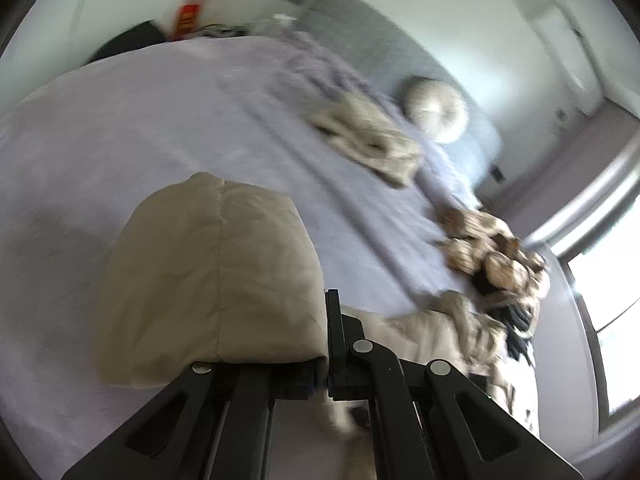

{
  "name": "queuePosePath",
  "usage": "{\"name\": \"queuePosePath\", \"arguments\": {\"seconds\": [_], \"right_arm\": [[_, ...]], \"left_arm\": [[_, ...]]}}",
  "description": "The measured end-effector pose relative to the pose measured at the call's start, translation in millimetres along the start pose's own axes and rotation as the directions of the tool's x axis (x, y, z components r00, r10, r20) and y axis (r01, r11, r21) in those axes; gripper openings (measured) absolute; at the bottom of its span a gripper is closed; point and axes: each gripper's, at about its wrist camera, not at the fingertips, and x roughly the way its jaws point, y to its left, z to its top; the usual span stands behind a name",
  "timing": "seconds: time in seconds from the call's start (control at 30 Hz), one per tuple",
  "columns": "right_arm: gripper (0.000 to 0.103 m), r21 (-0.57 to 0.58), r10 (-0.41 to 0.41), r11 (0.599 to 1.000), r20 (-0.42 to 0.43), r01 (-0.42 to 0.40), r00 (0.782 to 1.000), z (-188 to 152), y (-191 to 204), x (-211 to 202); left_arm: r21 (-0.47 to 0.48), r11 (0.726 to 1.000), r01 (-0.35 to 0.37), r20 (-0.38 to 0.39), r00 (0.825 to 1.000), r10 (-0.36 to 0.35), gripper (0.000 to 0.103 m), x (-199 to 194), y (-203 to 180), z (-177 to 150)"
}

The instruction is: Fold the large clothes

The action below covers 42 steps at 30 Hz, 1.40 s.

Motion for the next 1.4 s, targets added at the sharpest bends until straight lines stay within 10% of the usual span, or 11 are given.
{"name": "queuePosePath", "arguments": {"seconds": [0.2, 0.4, 0.67, 0.9, 0.97, 1.0, 1.13, 1.2, 1.27, 1.3, 1.4], "right_arm": [[0.013, 0.024, 0.106, 0.994, 0.000, -0.106, 0.994, 2, -17, -26], [0.013, 0.056, 0.035, 0.998, 0.095, -0.040, 0.995, -27, -77, -109], [0.013, 0.220, -0.240, 0.956, 0.201, 0.195, 0.950, -72, -205, -211], [0.013, 0.301, -0.265, 0.933, 0.206, 0.196, 0.942, -89, -255, -237], [0.013, 0.308, -0.254, 0.933, 0.205, 0.184, 0.945, -97, -256, -239], [0.013, 0.310, -0.250, 0.934, 0.203, 0.180, 0.947, -94, -256, -237], [0.014, 0.267, -0.233, 0.948, 0.202, 0.175, 0.951, -95, -235, -240], [0.020, 0.213, -0.229, 0.960, 0.208, 0.184, 0.951, -96, -217, -243], [0.073, 0.105, -0.243, 0.969, 0.232, 0.224, 0.942, -81, -185, -239], [0.083, 0.068, -0.245, 0.969, 0.245, 0.236, 0.938, -78, -175, -237], [0.085, -0.127, -0.266, 0.940, 0.308, 0.316, 0.913, -60, -122, -223]], "left_arm": [[0.159, 0.982, 0.103, -0.025, 0.995, -0.101, 0.004, 12, -102, -17], [0.286, 0.940, 0.184, -0.137, 0.979, -0.150, 0.004, 59, -209, -73], [0.516, 0.852, 0.085, -0.331, 0.938, 0.106, 0.004, 161, -298, -200], [0.653, 0.757, -0.016, -0.284, 0.922, 0.264, 0.006, 160, -293, -249], [0.672, 0.741, -0.013, -0.280, 0.921, 0.271, 0.049, 150, -294, -251], [0.671, 0.741, -0.017, -0.273, 0.923, 0.269, 0.094, 146, -295, -250], [0.700, 0.712, -0.056, -0.216, 0.934, 0.286, 0.103, 123, -285, -244], [0.691, 0.719, -0.076, -0.187, 0.942, 0.278, 0.103, 106, -272, -227], [0.649, 0.751, -0.120, -0.145, 0.950, 0.277, 0.103, 92, -251, -199], [0.607, 0.780, -0.154, -0.126, 0.950, 0.286, 0.103, 86, -234, -181], [0.463, 0.856, -0.230, -0.131, 0.937, 0.323, 0.103, 86, -180, -127]]}}
